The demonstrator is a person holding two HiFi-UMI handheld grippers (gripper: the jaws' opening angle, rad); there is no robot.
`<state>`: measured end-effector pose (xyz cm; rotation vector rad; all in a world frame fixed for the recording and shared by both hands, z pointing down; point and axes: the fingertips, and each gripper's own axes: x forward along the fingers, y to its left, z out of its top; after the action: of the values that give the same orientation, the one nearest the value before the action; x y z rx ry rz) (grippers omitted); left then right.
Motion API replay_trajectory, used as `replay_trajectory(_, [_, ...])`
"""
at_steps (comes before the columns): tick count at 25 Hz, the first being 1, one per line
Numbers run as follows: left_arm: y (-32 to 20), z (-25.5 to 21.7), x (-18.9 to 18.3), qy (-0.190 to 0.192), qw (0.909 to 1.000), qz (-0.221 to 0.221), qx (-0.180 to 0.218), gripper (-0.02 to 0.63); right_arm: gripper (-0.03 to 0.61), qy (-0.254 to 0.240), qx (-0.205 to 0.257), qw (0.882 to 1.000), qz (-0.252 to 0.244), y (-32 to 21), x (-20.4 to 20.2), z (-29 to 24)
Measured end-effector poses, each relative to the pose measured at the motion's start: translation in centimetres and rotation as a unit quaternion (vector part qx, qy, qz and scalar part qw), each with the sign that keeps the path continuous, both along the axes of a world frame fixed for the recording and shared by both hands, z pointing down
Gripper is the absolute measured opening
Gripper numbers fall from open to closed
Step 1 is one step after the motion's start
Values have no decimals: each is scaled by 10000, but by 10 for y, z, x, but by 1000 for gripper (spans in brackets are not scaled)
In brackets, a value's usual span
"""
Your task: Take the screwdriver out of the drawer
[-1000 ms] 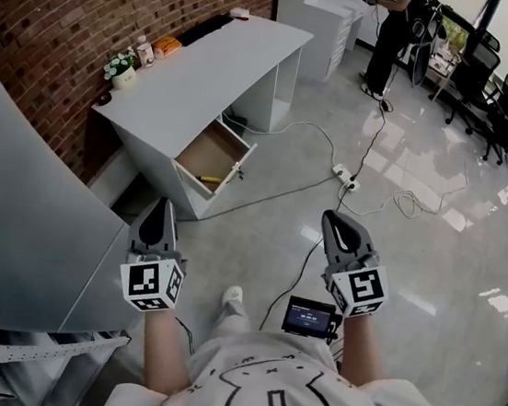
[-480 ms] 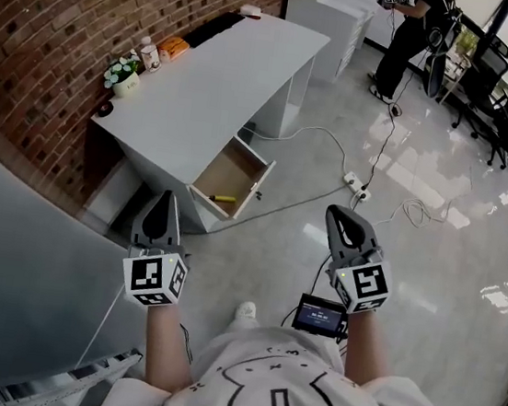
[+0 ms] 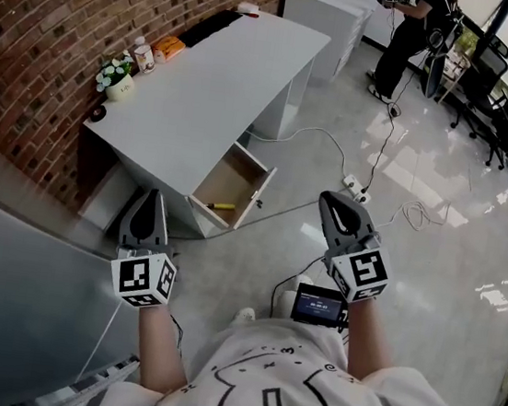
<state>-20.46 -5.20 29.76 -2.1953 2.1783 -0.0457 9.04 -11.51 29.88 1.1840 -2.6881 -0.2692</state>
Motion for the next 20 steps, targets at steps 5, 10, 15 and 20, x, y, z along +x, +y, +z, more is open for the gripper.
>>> replay_trajectory(5, [-13, 3, -11, -66, 9994, -326, -80, 12, 21, -54, -69, 9992, -400, -31, -24, 6])
replay_trajectory(10, [-28, 13, -17, -64, 9969, -770, -141, 12, 21, -23, -130, 9957, -917, -69, -42, 22])
replay_trajectory(15, [-51, 23, -19, 14, 9902, -1390, -152, 12, 21, -73, -140, 9899, -1406, -125, -50, 25])
replay_trajectory(20, [-70, 23, -15, 25, 9788, -2044, -153, 12, 21, -123, -206, 9812, -1915, -184, -61, 24])
